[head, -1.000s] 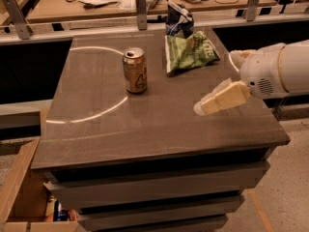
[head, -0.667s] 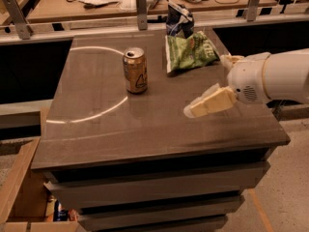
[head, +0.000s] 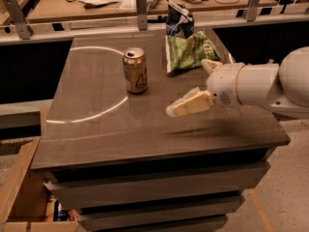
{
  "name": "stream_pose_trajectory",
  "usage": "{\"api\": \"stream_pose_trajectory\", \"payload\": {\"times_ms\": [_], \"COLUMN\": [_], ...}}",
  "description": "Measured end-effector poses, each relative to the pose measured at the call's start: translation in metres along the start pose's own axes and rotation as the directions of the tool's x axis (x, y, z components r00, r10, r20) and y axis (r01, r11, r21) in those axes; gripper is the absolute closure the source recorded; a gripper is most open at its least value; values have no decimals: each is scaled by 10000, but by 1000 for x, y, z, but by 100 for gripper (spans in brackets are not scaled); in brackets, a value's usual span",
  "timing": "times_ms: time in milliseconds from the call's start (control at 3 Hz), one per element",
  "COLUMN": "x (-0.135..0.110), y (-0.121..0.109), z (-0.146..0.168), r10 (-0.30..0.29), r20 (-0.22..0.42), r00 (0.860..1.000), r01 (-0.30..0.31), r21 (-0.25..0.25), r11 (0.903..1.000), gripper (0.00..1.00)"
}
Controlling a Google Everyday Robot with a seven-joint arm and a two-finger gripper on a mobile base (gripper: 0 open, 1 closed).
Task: Knock orange can over
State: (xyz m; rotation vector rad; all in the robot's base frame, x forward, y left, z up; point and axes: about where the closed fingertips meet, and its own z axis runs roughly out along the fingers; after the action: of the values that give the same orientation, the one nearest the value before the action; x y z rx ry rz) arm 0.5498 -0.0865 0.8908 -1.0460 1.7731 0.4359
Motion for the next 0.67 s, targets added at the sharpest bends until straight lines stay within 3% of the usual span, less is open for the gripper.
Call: {"api": "stream_pose_trajectory", "payload": {"times_ms": [667], "x": [-10], "y": [1], "z": [56], "r10": [604], "r20": [981], "r00": [9933], "r01": [-592], "r21": [-146], "r11": [9981], "gripper": [0]}}
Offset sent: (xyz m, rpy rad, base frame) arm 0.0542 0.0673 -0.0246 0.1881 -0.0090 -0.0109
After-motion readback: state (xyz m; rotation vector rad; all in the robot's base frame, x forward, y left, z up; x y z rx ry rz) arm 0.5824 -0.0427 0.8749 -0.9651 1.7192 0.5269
